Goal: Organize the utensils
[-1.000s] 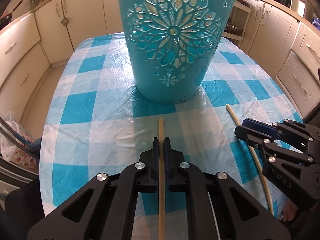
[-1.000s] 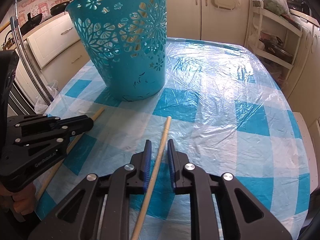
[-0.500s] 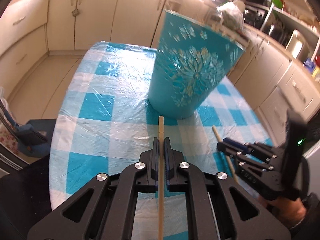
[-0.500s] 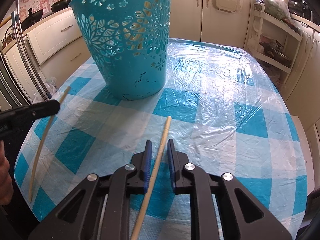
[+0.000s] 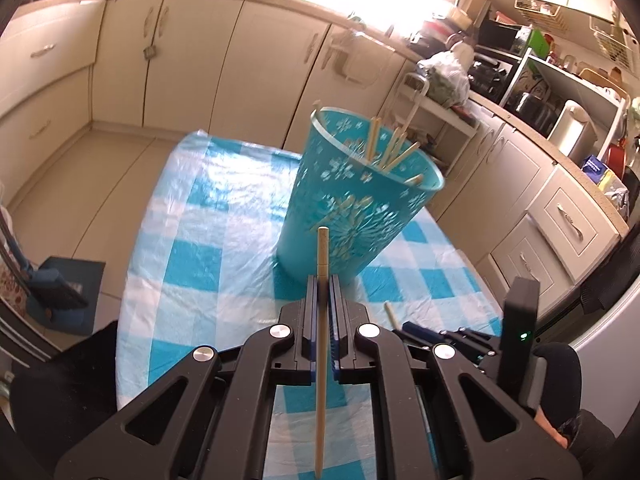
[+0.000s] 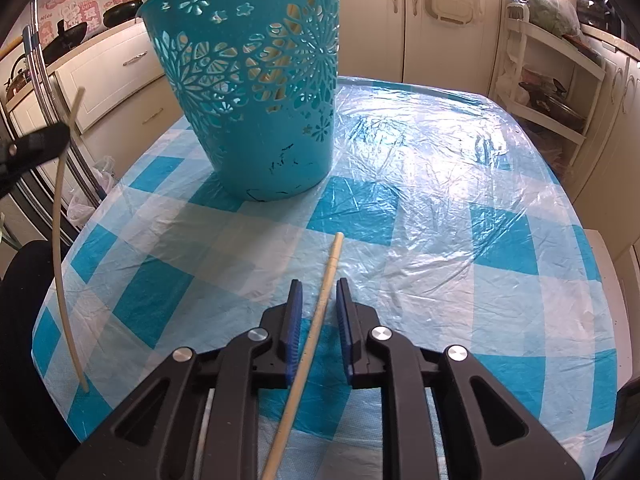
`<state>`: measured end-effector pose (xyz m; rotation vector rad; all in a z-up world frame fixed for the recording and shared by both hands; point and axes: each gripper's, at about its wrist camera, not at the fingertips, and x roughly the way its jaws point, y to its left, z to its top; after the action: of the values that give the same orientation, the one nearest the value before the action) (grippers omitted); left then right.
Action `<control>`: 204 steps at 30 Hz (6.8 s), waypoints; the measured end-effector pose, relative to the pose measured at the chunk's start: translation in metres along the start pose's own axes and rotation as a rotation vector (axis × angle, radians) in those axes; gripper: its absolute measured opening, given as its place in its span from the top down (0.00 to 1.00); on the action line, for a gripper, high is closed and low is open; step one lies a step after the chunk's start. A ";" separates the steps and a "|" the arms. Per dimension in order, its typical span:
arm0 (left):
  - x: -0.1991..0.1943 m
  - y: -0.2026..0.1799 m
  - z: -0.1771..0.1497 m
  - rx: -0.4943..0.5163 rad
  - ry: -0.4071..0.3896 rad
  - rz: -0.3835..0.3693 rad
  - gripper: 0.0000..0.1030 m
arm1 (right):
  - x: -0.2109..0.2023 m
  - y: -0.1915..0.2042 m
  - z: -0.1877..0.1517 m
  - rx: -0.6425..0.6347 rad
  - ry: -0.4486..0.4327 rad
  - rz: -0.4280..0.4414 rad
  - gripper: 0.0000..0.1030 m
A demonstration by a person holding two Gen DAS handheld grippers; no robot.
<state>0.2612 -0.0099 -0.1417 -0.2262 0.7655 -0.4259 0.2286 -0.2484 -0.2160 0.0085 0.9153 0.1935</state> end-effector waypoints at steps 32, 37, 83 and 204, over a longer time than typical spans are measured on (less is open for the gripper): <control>-0.085 -0.031 0.039 0.082 -0.163 -0.037 0.95 | 0.000 0.000 0.000 0.002 -0.003 0.003 0.83; -0.103 -0.037 0.052 0.096 -0.202 -0.042 0.95 | 0.000 0.000 0.000 0.002 -0.004 0.002 0.83; 0.038 -0.047 0.125 0.184 -0.114 0.142 0.82 | -0.001 -0.006 0.000 0.024 -0.006 0.066 0.73; -0.237 -0.107 -0.059 0.130 -0.109 0.400 0.07 | -0.295 0.076 -0.039 0.252 -0.383 0.040 0.07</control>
<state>0.0365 -0.0008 0.0006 0.0274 0.6541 -0.0827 0.0103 -0.2267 -0.0009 0.2885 0.5528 0.1069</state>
